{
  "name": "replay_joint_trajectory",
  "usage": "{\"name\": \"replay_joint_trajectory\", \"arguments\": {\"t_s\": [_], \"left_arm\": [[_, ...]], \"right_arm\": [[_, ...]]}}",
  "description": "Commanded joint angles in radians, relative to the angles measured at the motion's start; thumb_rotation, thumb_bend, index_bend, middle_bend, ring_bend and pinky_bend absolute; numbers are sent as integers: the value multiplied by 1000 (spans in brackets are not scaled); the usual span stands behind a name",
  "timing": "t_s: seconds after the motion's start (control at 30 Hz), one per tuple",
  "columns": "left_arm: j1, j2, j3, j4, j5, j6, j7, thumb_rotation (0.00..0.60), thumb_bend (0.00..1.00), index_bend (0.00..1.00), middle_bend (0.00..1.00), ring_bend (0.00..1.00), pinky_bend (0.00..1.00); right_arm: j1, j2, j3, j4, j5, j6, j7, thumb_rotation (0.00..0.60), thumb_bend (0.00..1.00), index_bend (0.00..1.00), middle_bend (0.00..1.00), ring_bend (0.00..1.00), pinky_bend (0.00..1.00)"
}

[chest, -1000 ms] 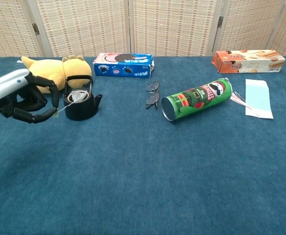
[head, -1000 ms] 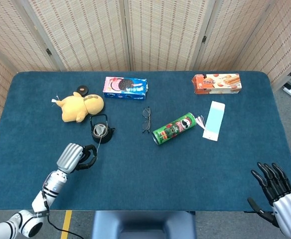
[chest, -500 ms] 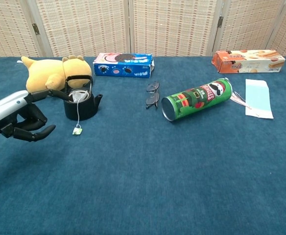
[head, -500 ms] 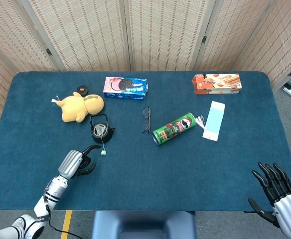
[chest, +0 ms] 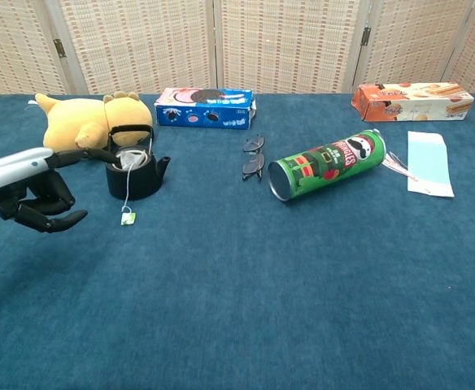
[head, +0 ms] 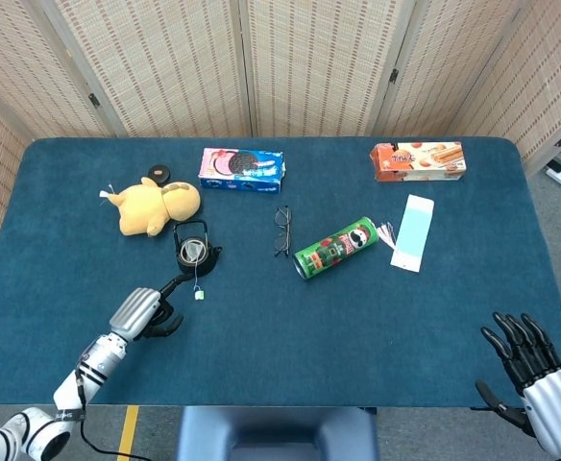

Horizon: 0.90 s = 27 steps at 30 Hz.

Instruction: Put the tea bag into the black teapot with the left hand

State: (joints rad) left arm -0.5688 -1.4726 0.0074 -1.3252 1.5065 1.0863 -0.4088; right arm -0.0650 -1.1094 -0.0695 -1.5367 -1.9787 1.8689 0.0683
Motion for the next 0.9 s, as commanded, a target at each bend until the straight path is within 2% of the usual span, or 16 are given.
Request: {"name": "replay_joint_trajectory", "arguments": {"t_s": [0.03, 0.13, 0.23, 0.43, 0.57, 0.9], "left_arm": [[-99, 154, -73, -202, -226, -205, 293, 600, 496, 108, 1000, 1000, 1000], [-147, 177, -116, -285, -397, -245, 486, 600, 495, 92, 1000, 1000, 1000], [-195, 179, -144, -316, -536, -260, 604, 600, 495, 90, 1000, 1000, 1000], [-279, 177, -159, -316, -760, -287, 742, 600, 495, 104, 1000, 1000, 1000], [-311, 172, -149, -305, -823, -289, 784, 600, 495, 119, 1000, 1000, 1000], [-340, 133, -120, -243, -877, -305, 805, 600, 495, 153, 1000, 1000, 1000]], "right_arm": [[0, 0, 0, 0, 0, 0, 0, 600, 325, 0, 0, 0, 0], [-1, 2, 0, 1, 3, 4, 4, 600, 324, 0, 0, 0, 0], [-2, 3, 0, 3, 1, 10, 9, 600, 324, 0, 0, 0, 0], [-6, 5, 4, 11, 6, 26, 24, 600, 324, 0, 0, 0, 0], [-5, 7, 5, 13, 10, 25, 30, 600, 325, 0, 0, 0, 0], [-6, 8, 6, 14, 12, 30, 35, 600, 324, 0, 0, 0, 0]]}}
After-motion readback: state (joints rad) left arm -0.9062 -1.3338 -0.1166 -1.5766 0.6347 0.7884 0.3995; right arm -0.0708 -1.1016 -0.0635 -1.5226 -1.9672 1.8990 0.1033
